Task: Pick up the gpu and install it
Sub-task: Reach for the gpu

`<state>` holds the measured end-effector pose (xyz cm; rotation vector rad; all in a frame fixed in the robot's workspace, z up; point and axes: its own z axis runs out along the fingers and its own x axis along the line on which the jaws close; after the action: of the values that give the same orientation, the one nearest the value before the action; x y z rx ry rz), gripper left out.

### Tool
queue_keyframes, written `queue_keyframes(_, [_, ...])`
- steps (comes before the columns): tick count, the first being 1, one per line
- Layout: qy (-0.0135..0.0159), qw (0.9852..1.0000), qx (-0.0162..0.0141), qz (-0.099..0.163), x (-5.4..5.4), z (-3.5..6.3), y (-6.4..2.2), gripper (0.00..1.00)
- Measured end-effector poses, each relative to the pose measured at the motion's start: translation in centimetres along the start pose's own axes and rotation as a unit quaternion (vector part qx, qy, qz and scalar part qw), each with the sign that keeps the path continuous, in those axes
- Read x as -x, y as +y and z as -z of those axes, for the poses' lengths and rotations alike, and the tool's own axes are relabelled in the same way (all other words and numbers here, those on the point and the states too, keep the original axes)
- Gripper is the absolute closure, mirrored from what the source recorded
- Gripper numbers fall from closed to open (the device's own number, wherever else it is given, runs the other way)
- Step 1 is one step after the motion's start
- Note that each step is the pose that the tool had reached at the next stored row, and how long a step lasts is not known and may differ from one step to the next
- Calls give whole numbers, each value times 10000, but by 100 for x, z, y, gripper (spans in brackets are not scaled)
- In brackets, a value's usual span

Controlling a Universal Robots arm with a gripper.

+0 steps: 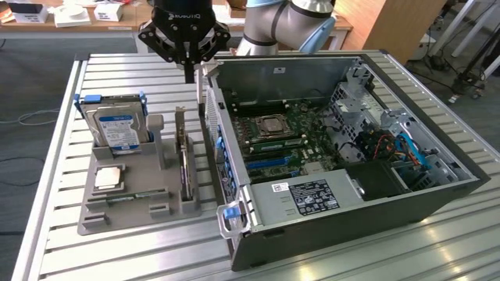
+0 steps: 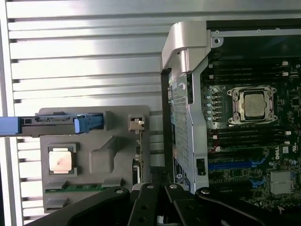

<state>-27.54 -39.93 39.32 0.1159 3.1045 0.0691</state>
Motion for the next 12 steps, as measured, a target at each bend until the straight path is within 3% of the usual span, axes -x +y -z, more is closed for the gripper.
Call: queue_keyframes(12, [0,10000,0,0,10,8,-174,89])
